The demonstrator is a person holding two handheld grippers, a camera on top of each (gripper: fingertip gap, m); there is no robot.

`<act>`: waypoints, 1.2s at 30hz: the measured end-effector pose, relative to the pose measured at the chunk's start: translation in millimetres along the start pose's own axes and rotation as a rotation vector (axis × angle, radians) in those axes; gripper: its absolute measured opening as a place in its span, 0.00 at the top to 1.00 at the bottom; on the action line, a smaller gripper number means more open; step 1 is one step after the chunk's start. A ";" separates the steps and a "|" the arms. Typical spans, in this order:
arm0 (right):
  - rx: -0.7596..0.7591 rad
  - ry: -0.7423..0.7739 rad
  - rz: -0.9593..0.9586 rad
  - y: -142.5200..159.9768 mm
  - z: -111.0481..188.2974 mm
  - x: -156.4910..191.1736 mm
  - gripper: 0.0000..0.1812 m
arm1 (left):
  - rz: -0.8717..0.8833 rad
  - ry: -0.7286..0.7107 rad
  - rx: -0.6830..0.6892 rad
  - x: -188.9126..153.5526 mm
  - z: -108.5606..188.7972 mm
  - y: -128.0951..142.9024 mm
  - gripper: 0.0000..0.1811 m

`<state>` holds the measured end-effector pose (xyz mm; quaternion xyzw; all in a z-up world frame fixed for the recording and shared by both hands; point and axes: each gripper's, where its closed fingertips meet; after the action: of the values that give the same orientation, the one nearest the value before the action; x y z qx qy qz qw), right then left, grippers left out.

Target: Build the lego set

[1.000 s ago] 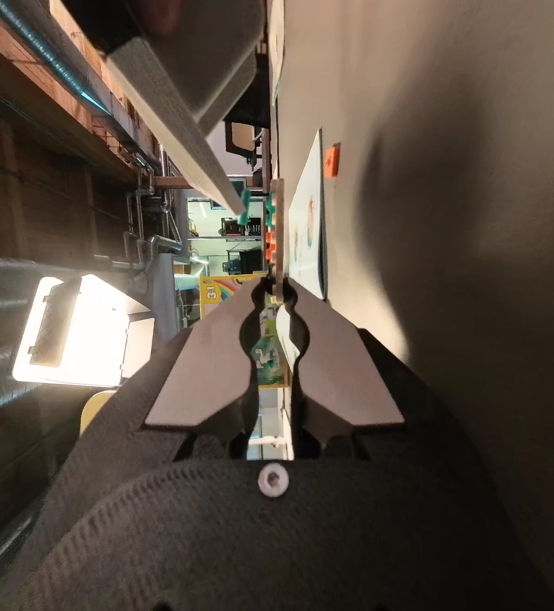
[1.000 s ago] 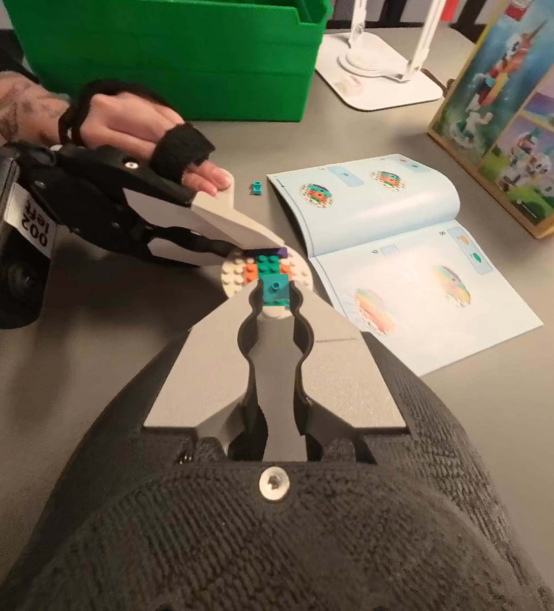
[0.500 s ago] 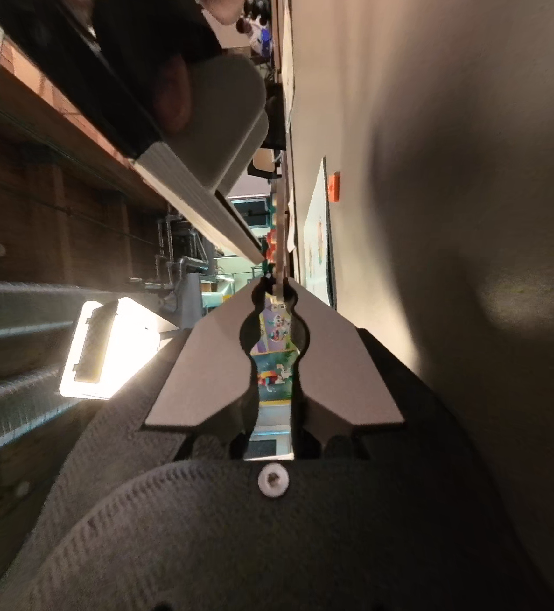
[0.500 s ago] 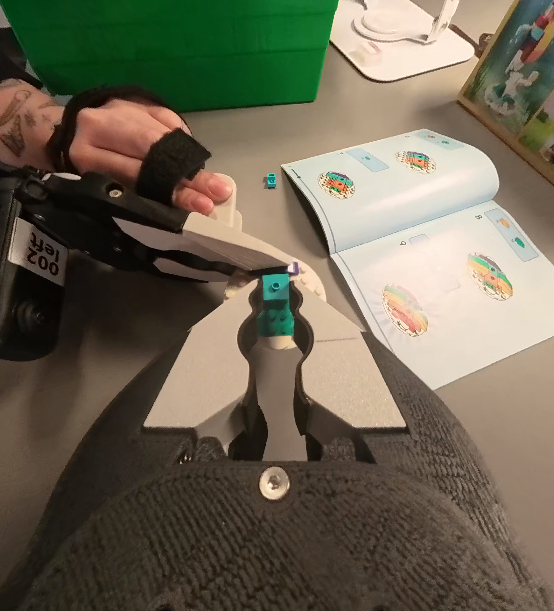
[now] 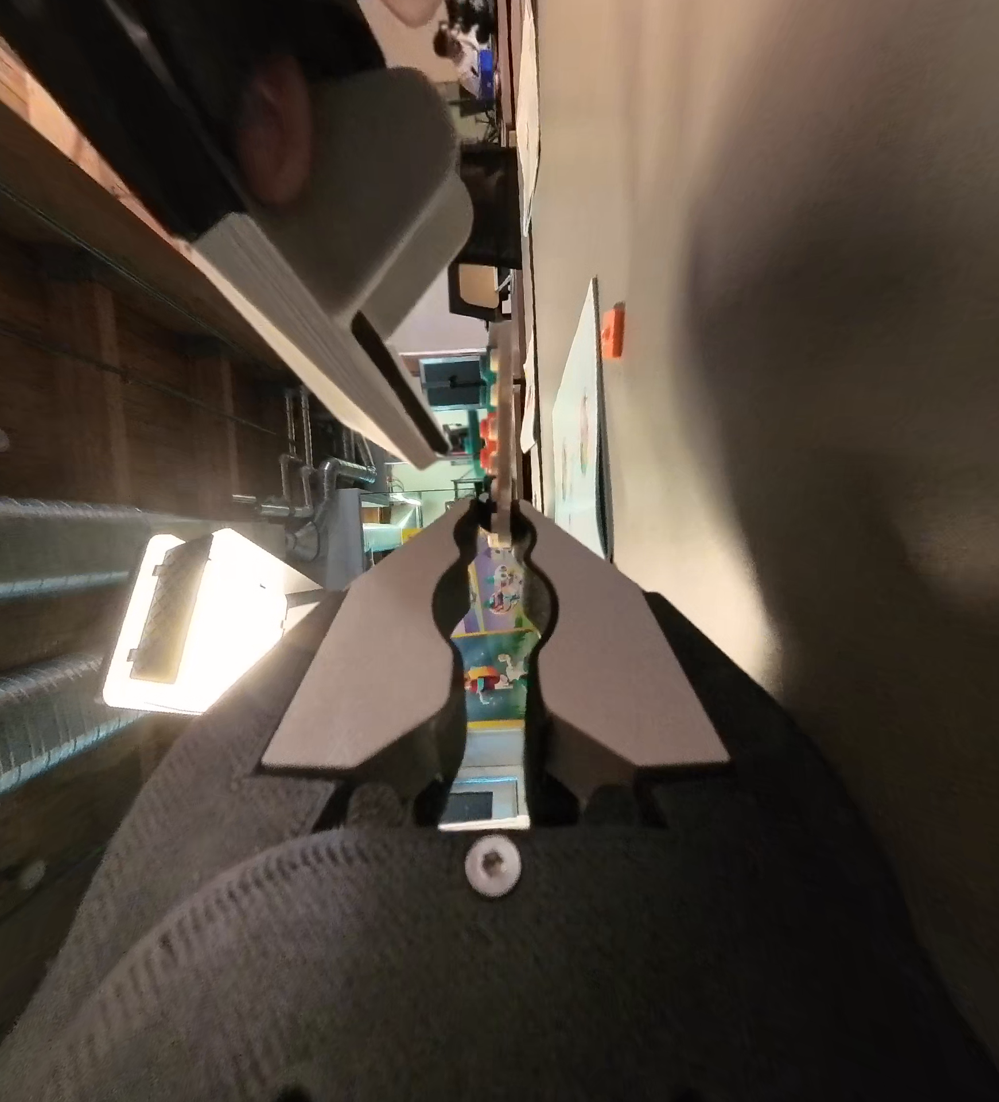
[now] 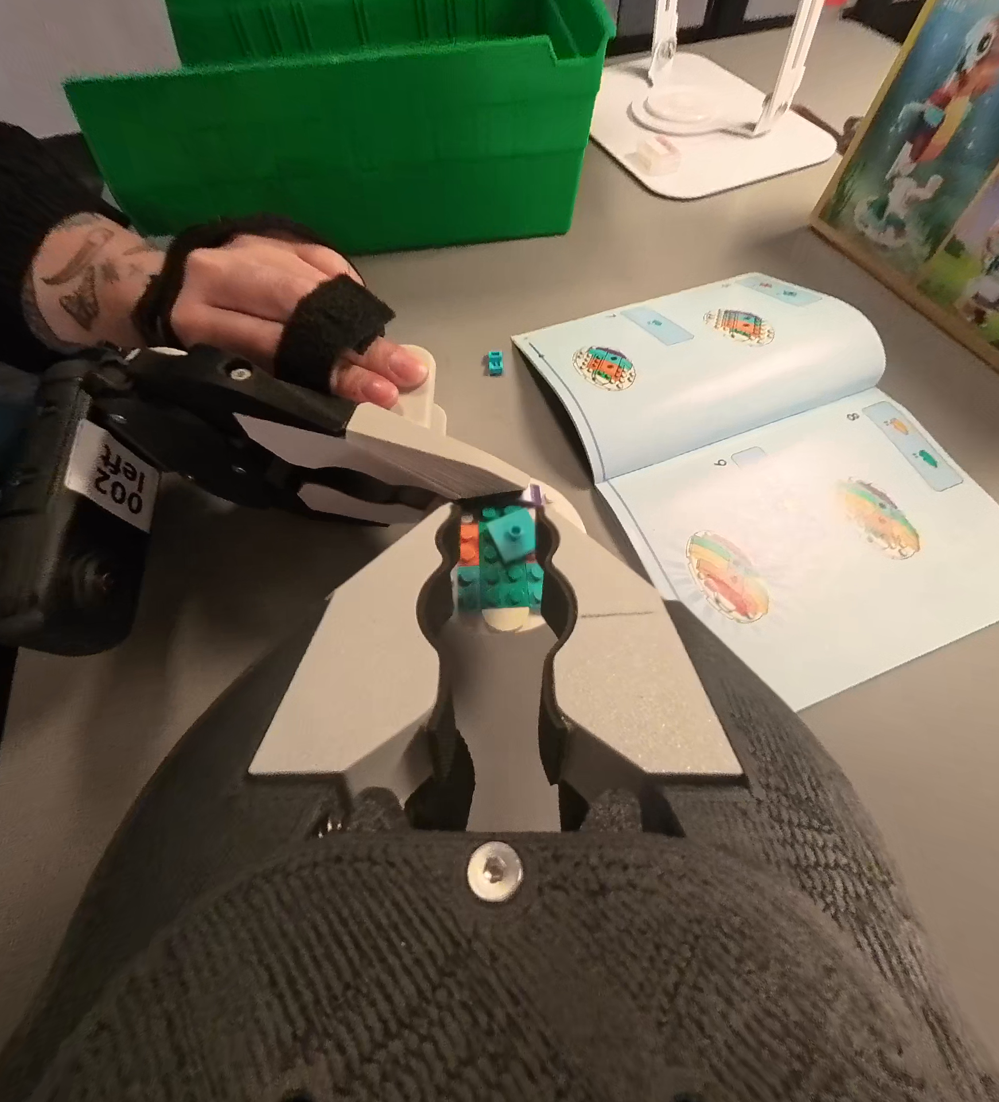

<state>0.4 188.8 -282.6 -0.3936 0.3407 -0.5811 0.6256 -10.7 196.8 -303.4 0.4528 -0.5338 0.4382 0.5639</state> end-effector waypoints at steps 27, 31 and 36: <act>-0.009 0.251 0.900 -1.0 12.7 7.2 0.73 | 0.047 -0.018 0.045 11.8 -3.4 12.9 0.95; 0.000 0.258 0.932 1.3 9.0 8.0 0.74 | 0.057 -0.021 0.060 13.5 -4.8 16.9 0.95; -0.023 0.280 0.951 -3.3 10.6 9.1 0.74 | 0.067 -0.024 0.068 15.4 -5.6 19.9 0.95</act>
<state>9.1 180.7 -274.6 -0.1197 0.5696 -0.2747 0.7653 -28.3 206.6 -287.2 0.4590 -0.5402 0.4692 0.5267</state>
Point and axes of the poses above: each gripper's, where its closed fingertips meet, z back along the fingers, y out of its underside, x = y × z across the jaws, and after that the axes turned 2 degrees about -x, right-handed
